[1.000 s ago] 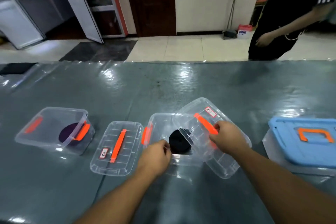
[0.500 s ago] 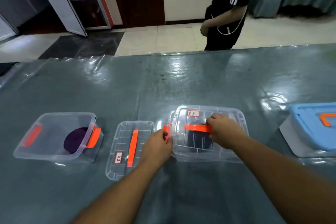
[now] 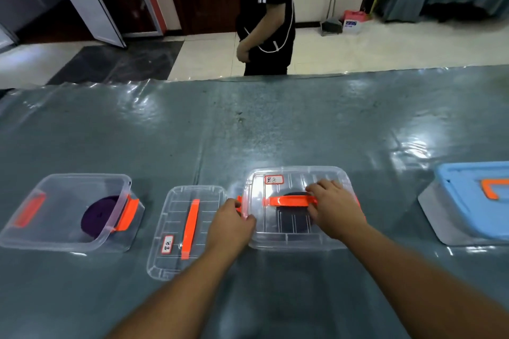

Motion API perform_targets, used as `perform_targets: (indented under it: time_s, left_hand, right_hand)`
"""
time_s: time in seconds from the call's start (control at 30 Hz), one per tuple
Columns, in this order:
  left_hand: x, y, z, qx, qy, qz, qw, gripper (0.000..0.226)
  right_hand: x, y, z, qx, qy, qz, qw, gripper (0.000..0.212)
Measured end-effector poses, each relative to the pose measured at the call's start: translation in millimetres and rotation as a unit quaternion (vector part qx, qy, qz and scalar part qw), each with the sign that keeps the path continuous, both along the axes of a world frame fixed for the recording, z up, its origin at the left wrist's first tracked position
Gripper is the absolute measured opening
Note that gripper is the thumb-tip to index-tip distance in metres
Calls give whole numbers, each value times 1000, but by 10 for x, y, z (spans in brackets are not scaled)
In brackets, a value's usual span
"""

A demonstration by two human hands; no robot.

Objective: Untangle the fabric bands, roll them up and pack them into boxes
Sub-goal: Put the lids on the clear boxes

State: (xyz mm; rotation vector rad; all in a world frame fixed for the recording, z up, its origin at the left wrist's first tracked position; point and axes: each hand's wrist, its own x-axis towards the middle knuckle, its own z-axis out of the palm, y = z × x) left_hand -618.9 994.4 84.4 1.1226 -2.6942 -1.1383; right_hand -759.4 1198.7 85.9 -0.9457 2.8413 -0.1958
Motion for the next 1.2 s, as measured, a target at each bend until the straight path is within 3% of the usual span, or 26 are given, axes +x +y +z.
perform_targets:
  time_s: [0.13,0.23,0.33,0.53,0.73,0.93,1.07,1.2]
  left_hand:
    - [-44,8,-27,1,-14,15,1000,19]
    - [-103,-9,-59,-9,-25,20,999,20]
    - [-161,-22,-101,-21,-40,27,999,20]
    - [-173,2,-134,-32,-74,28,996,19]
    - [-222,4,-123,-9,-85,41,996,24]
    - [-249,-59,-145,77,-71,69,992,22]
    - [-270,-52,-89,107,-48,113,987,48]
    - [-317,-46,-70,152,-50,134,978,74]
  right_hand:
    - [2,317,-149,-117,21,-191,974,40]
    - [-31,483,-244,-140,-3,-259,956,32]
    - [-71,544,-271,-164,-59,-260,950,17]
    - [-113,580,-235,-191,-116,-283,933,12]
    - [-167,565,-159,-204,-169,-314,912,25]
    - [-192,583,-147,-202,-200,-323,902,34]
    - [-232,584,-153,-202,-186,-326,905,33]
    - [-276,562,-178,-204,-232,-366,878,67]
